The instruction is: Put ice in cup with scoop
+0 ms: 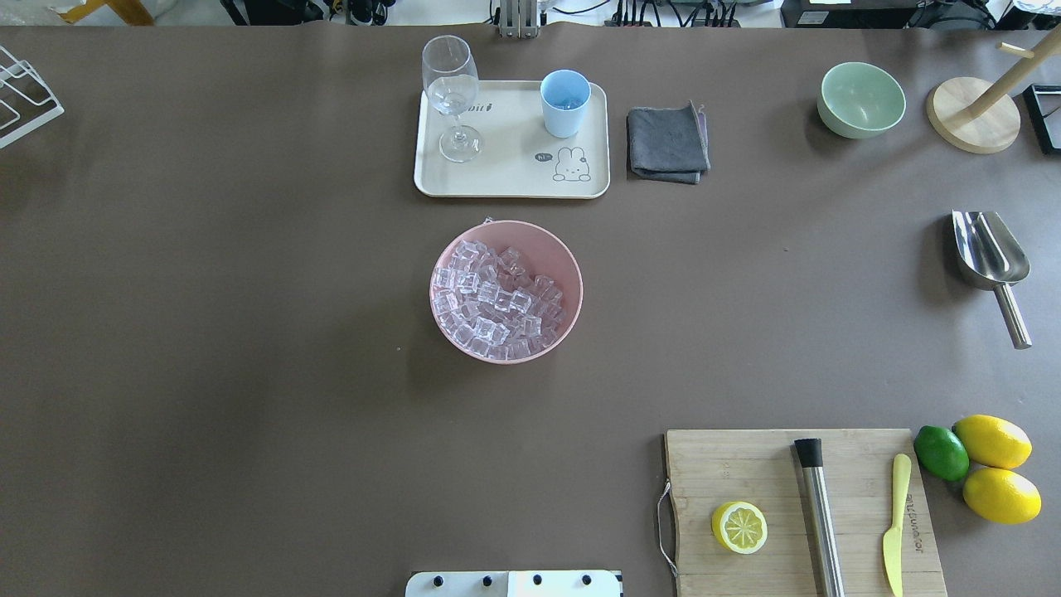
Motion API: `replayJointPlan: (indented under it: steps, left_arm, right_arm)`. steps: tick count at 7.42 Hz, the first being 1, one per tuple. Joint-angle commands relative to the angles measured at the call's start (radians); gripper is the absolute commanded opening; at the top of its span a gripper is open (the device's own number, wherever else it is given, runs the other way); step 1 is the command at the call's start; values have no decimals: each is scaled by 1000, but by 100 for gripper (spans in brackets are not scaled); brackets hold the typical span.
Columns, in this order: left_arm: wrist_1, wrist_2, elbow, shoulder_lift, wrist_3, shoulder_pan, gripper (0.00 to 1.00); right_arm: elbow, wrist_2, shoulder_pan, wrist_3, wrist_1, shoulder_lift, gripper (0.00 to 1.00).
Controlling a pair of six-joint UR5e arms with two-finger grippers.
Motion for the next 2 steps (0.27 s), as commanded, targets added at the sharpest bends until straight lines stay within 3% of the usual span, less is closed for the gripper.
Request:
replayJointPlan:
  steps: [1,2]
  left_arm:
    - [8,26,-3,-4,0,4,99]
    - [8,26,-1,-4,0,4,99]
  right_arm:
    - [0,0,0,0,0,-1,100]
    - [0,2,0,2,0,-1,100]
